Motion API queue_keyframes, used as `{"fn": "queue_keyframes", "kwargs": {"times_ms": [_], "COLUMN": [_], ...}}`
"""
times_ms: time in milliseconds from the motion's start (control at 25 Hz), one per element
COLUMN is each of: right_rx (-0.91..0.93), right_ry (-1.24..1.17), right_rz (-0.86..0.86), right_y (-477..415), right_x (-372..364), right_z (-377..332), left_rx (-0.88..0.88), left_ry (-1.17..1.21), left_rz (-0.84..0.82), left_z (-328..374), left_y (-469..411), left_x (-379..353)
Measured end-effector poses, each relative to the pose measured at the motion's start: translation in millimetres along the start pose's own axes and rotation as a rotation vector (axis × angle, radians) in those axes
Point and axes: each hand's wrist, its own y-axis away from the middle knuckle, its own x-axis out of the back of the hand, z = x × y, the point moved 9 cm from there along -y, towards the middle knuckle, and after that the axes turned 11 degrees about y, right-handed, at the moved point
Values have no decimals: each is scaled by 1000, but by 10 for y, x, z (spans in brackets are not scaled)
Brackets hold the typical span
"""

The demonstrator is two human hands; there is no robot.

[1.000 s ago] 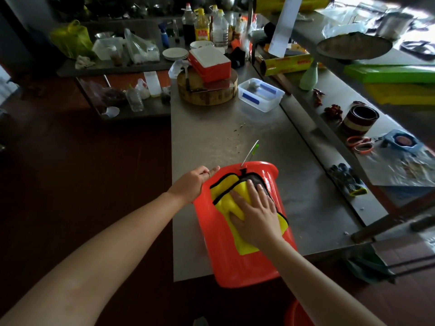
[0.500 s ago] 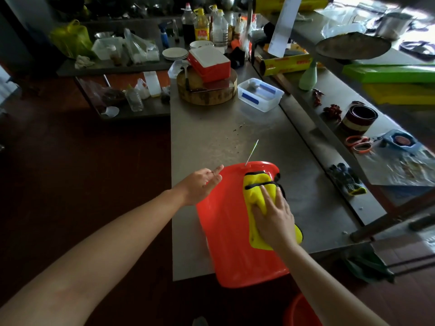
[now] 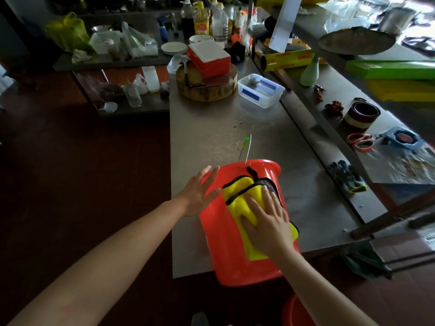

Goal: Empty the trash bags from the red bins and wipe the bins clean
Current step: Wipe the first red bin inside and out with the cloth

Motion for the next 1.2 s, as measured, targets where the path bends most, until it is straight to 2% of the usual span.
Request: {"fn": "queue_keyframes", "kwargs": {"times_ms": [200, 320, 400, 560, 640, 760, 920, 1080, 1200], "right_rx": [-327, -392, -330, -16, 88, 92, -47, -386, -489], "right_ry": [-367, -395, -254, 116, 182, 154, 24, -406, -567], "right_rz": [-169, -175, -114, -14, -10, -16, -23, -142, -193], "right_y": [12, 0, -2, 97, 129, 96, 87, 120, 123], "right_x": [-144, -162, -67, -18, -77, -75, -21, -183, -270], "right_z": [686, 680, 507, -132, -312, -245, 203, 902, 1079], "left_rx": [3, 17, 6, -16, -33, -57, -33, -14, -10], "left_ry": [-98, -212, -273, -324, -314, -302, -312, -317, -337], "left_rz": [-82, -120, -116, -100, -98, -86, -82, -69, -78], "left_z": [34, 20, 22, 20, 15, 25, 102, 171, 268], "left_y": [-68, -101, -124, -180, -178, -162, -198, -218, -276], "left_x": [-58, -55, -57, -60, -53, -34, -45, -39, -49]}}
